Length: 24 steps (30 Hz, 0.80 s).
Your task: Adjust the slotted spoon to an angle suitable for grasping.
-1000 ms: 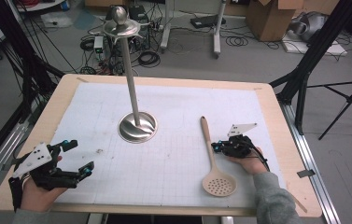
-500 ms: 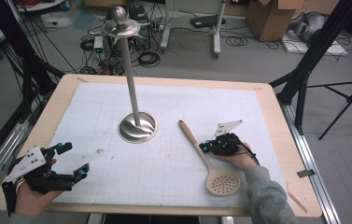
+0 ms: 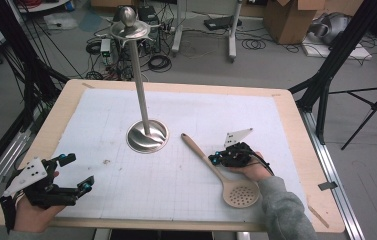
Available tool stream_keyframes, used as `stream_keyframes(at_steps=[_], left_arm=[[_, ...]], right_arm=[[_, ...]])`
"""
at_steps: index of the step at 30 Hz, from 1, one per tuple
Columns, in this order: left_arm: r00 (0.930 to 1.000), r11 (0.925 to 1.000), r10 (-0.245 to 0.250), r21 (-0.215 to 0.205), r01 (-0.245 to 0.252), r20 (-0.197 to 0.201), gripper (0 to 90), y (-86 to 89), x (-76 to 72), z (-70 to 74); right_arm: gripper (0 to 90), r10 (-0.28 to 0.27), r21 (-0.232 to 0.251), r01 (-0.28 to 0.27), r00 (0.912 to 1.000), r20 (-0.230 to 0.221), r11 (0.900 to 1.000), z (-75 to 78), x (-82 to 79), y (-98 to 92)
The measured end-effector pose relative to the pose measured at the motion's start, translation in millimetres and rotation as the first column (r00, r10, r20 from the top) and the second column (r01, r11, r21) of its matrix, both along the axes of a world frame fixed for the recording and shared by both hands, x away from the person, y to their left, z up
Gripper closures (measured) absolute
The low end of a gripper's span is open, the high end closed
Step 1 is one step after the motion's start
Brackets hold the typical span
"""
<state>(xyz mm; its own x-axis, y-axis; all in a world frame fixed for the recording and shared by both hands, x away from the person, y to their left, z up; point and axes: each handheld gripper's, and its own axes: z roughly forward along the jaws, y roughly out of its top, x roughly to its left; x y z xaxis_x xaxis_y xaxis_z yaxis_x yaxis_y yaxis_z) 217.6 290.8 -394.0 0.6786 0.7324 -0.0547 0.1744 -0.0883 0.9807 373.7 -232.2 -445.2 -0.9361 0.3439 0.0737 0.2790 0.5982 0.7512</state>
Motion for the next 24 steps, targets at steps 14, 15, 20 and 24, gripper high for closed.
stream_keyframes(at_steps=[14, 15, 20, 24], left_arm=[[0.9998, 0.9998, -0.021, 0.000, 0.021, 0.004, 2.5, -5.7, 5.8, 0.6], [0.9997, 0.9997, -0.024, -0.001, 0.024, 0.004, 2.5, -6.0, 6.3, 0.6], [0.9997, 0.9997, -0.026, -0.005, 0.026, 0.000, 2.5, -5.8, 9.0, -0.4], [0.9996, 0.9996, -0.028, -0.007, 0.028, -0.002, 2.5, -5.3, 9.9, -0.6]], right_arm=[[89.9, -0.136, 0.036, 0.136, 0.9907, 0.009, 0.990, 32.1, -14.5, -4.3], [89.9, -0.144, 0.043, 0.143, 0.9896, 0.008, 0.989, 34.1, -15.0, -3.0], [89.9, -0.162, 0.064, 0.160, 0.9865, 0.025, 0.985, 41.2, -14.5, 1.8], [89.9, -0.189, 0.041, 0.188, 0.9816, 0.026, 0.981, 43.7, -13.1, 8.8]])
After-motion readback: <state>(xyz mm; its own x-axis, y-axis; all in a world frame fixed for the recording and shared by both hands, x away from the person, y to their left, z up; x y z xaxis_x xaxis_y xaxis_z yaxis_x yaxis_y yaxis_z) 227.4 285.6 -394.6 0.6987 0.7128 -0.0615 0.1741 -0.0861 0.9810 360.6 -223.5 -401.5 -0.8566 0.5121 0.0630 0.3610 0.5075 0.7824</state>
